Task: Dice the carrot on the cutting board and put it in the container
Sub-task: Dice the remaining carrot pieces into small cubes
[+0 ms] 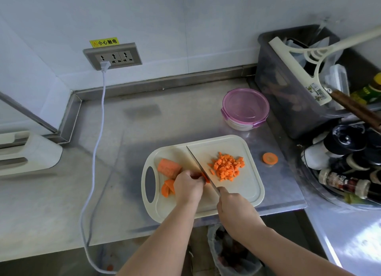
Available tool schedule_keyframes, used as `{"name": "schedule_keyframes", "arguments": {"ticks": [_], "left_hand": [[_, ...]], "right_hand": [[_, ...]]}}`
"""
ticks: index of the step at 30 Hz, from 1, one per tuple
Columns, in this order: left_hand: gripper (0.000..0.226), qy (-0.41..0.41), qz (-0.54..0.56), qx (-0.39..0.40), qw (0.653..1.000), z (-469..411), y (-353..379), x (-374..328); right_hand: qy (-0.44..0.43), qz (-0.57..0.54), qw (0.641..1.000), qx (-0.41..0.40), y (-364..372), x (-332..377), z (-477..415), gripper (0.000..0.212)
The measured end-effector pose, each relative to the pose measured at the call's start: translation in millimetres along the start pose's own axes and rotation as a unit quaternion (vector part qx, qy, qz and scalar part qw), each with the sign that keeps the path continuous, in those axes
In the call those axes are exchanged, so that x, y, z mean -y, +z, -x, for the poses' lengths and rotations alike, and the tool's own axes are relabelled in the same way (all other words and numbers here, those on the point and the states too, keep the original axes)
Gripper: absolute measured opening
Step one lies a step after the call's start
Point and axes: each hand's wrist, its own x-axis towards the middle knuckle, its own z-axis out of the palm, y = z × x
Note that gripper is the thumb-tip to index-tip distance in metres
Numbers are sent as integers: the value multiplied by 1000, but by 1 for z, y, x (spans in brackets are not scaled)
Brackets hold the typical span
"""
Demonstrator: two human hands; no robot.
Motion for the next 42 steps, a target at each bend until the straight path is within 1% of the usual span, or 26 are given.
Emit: {"name": "schedule_keyframes", "arguments": {"ticks": [2, 5, 7, 11, 17, 21, 23, 24, 26, 28, 30, 32, 33, 34, 35, 36, 38, 39, 40, 41, 42], "left_hand": [[6, 1, -2, 0, 1000, -2, 0, 1], [9, 2, -9, 1, 1000, -2, 0, 2], [11, 5, -13, -1, 1000, -3, 0, 1], [15, 13, -48, -18, 999, -2, 0, -1], [16, 14, -59, -19, 998, 0, 0, -1], [12, 16, -52, -17, 998, -1, 1, -1], [6, 14, -35, -7, 999, -1, 0, -1], [7, 18, -31, 3, 999, 0, 0, -2], [19, 37, -47, 18, 998, 1, -4, -4], [17, 48, -51, 17, 997, 0, -16, -8], [12, 52, -24, -9, 998, -3, -39, -17], [13, 91, -23, -86, 992, -6, -67, -28], [14, 127, -41, -126, 983, -6, -81, -33], [15, 169, -57, -146, 973, -5, -90, -38], [15, 210, -76, -137, 965, -1, -95, -42], [14, 250, -101, -95, 958, 4, -95, -45], [13, 295, -196, 47, 934, 15, -85, -42], [16, 305, -252, 123, 910, 20, -78, -39], [22, 310, -308, 179, 881, 24, -70, -35], [30, 318, -354, 207, 855, 25, -63, -30], [36, 324, -393, 219, 832, 26, -57, -26]], "right_hand": [[13, -14, 1000, -4, -1, 1, -1, 40], [15, 13, 1000, -2, 1, 3, -2, 45], [19, 7, 1000, -4, 4, 2, -3, 45], [33, -30, 999, 4, 8, 1, -9, 38], [55, -86, 995, 2, 12, -2, -16, 33], [51, -116, 992, -24, 7, -7, -15, 28], [42, -134, 989, -46, 1, -12, -13, 27], [32, -140, 988, -58, -2, -14, -11, 26], [5, -140, 987, -79, -8, -21, -6, 26], [-28, -105, 989, -95, -13, -29, 1, 29], [-64, -51, 990, -111, -16, -39, 9, 34], [-100, 13, 988, -116, -18, -47, 18, 37], [-121, 43, 985, -115, -18, -49, 23, 37], [-140, 82, 980, -113, -15, -53, 25, 38], [-154, 114, 975, -112, -12, -57, 26, 42], [-164, 142, 969, -117, -12, -59, 26, 50], [-176, 194, 956, -134, -9, -65, 22, 69], [-186, 216, 950, -127, -9, -65, 19, 72], [-202, 225, 945, -128, -10, -65, 18, 72], [-219, 222, 941, -131, -12, -64, 17, 70], [-226, 231, 938, -127, -11, -66, 16, 66]]}}
